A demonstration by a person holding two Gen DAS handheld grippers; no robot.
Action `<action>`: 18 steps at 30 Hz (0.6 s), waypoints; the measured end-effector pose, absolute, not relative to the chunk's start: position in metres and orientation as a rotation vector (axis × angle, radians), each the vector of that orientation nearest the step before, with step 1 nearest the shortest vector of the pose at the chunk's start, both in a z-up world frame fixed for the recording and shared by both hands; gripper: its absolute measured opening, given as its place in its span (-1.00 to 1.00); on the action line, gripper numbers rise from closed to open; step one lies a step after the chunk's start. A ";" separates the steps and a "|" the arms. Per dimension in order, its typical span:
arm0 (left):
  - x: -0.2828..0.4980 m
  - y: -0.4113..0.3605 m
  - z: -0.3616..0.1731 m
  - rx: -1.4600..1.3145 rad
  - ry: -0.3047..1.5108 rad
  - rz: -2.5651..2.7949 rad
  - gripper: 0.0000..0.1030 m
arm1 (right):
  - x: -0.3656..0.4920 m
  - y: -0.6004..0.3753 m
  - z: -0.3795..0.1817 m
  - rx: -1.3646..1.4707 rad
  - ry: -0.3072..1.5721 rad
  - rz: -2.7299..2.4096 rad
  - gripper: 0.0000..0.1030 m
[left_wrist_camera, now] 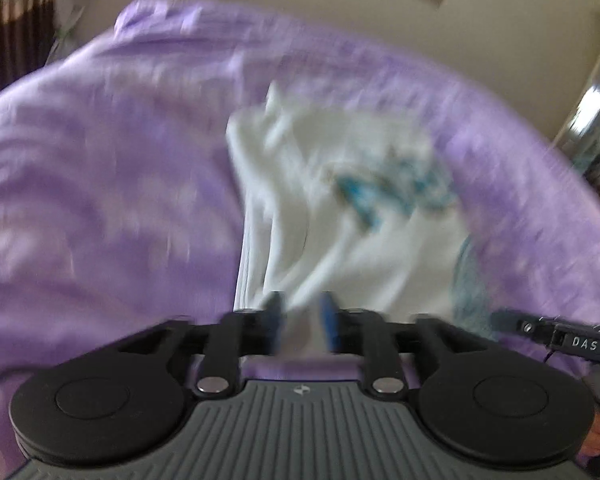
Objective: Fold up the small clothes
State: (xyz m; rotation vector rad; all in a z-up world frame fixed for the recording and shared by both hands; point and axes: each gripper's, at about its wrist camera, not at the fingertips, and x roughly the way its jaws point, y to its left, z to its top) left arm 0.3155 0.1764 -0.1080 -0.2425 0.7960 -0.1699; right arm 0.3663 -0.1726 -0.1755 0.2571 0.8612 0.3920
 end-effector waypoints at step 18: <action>0.455 0.236 -0.163 -0.622 0.759 -0.294 0.57 | 0.494 -0.200 -0.188 0.728 0.833 0.408 0.29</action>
